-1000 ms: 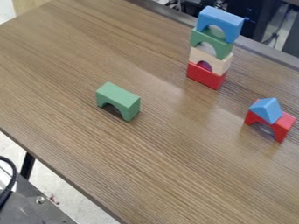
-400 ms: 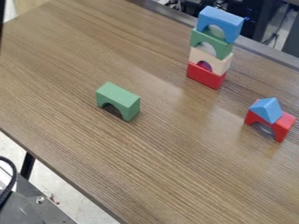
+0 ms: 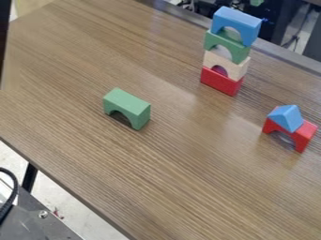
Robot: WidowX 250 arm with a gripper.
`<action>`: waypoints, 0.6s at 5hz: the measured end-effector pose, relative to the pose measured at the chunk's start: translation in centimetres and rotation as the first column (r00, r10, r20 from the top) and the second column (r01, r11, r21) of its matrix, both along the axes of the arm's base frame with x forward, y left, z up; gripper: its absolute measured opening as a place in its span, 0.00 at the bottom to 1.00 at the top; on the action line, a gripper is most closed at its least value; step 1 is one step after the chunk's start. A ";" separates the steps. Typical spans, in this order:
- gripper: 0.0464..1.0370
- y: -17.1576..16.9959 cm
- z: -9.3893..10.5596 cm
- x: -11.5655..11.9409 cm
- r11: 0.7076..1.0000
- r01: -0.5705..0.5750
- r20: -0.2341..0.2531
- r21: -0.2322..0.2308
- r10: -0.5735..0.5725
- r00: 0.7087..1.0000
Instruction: Put the green arch on top of the blue arch
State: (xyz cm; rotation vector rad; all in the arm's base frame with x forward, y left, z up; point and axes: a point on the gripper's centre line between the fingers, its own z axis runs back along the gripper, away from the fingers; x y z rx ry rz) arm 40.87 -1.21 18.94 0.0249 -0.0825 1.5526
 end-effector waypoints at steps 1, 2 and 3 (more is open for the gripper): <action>0.52 0.0 0.0 0.1 1.000 -0.001 0.006 0.003 0.001 1.000; 0.52 0.1 -1.2 0.4 1.000 -0.003 -0.018 0.010 0.003 1.000; 0.52 0.1 -1.4 0.4 1.000 -0.002 -0.021 0.013 0.002 1.000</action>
